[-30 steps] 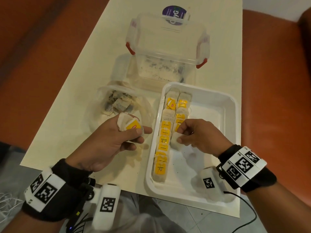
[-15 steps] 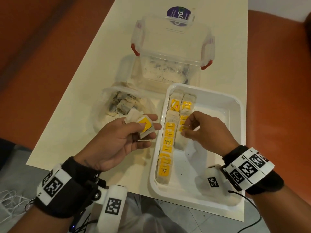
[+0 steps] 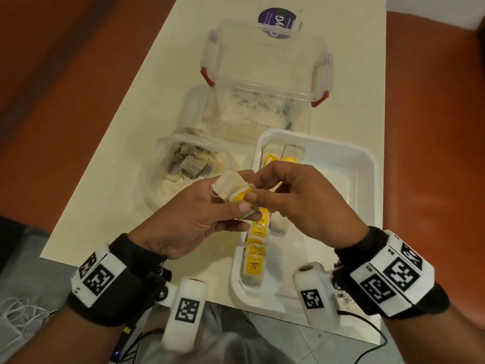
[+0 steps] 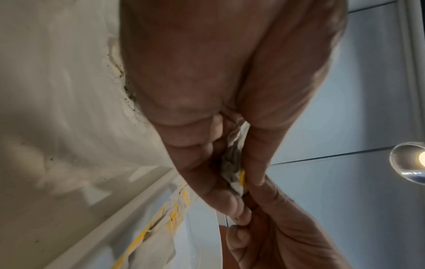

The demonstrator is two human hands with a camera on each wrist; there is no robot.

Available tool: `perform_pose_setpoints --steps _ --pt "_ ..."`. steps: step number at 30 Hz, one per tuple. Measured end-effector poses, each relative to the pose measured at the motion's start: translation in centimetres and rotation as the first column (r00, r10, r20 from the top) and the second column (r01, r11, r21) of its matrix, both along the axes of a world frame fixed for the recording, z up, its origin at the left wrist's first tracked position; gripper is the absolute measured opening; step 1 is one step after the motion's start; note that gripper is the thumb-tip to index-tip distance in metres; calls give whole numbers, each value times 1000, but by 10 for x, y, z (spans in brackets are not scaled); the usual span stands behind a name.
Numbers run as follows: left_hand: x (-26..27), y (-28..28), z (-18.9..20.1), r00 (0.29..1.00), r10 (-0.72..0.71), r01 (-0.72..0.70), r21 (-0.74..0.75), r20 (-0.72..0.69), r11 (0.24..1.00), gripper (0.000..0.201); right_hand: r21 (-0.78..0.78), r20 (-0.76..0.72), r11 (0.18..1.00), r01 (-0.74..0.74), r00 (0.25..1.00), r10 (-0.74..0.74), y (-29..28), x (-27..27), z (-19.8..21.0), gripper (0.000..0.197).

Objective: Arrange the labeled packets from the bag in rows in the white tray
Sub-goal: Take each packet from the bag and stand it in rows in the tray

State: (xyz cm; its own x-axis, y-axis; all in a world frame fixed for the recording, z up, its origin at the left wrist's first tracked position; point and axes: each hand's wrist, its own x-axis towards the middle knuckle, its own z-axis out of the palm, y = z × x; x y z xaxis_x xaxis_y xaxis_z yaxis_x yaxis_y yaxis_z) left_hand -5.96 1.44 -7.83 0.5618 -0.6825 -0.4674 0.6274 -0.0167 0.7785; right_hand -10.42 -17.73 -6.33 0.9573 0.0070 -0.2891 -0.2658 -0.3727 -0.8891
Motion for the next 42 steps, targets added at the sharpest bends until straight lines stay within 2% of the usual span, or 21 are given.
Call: perform_pose_setpoints --steps 4,6,10,14,17,20,25,28,31,34,36,40,42 --pt "0 -3 3 991 47 -51 -24 -123 998 33 94 15 995 43 999 -44 -7 -4 2 8" --pt "0 -5 6 979 83 -89 -26 -185 996 38 126 26 989 72 997 -76 -9 -5 3 7" --pt "-2 -12 9 974 107 -108 9 -201 994 44 166 71 978 129 987 -142 -11 -9 6 6" --pt "-3 -18 3 984 165 -154 125 -75 980 32 104 158 979 174 969 -189 -14 -16 6 6" --pt "-3 -20 0 987 155 -162 172 53 972 24 167 191 971 170 961 -201 -19 -20 10 6" --pt "-2 -20 2 989 100 -114 126 112 985 36 252 153 954 161 967 -203 -23 -24 13 13" --pt "-7 -20 4 986 -36 39 -17 163 999 25 247 105 951 188 970 -219 -25 -30 13 16" --pt "-14 -25 4 945 -86 64 79 314 995 19 248 105 950 191 969 -222 -26 -35 14 15" --pt "-19 -31 2 926 -30 -20 129 376 991 13 270 91 943 196 969 -228 -26 -39 14 19" --pt "-22 -33 0 901 -70 -3 167 428 986 13 219 32 960 177 982 -189 -32 -43 11 28" --pt "-25 -34 0 864 -158 47 237 477 970 13 140 5 981 132 991 -134 -36 -45 9 18" --pt "-30 -31 -4 714 -423 151 468 558 871 18 53 -62 998 37 998 -34 -41 -50 5 8" --pt "-29 -26 -5 713 -474 172 527 516 832 27 0 -132 1000 -10 991 10 -45 -51 3 10"
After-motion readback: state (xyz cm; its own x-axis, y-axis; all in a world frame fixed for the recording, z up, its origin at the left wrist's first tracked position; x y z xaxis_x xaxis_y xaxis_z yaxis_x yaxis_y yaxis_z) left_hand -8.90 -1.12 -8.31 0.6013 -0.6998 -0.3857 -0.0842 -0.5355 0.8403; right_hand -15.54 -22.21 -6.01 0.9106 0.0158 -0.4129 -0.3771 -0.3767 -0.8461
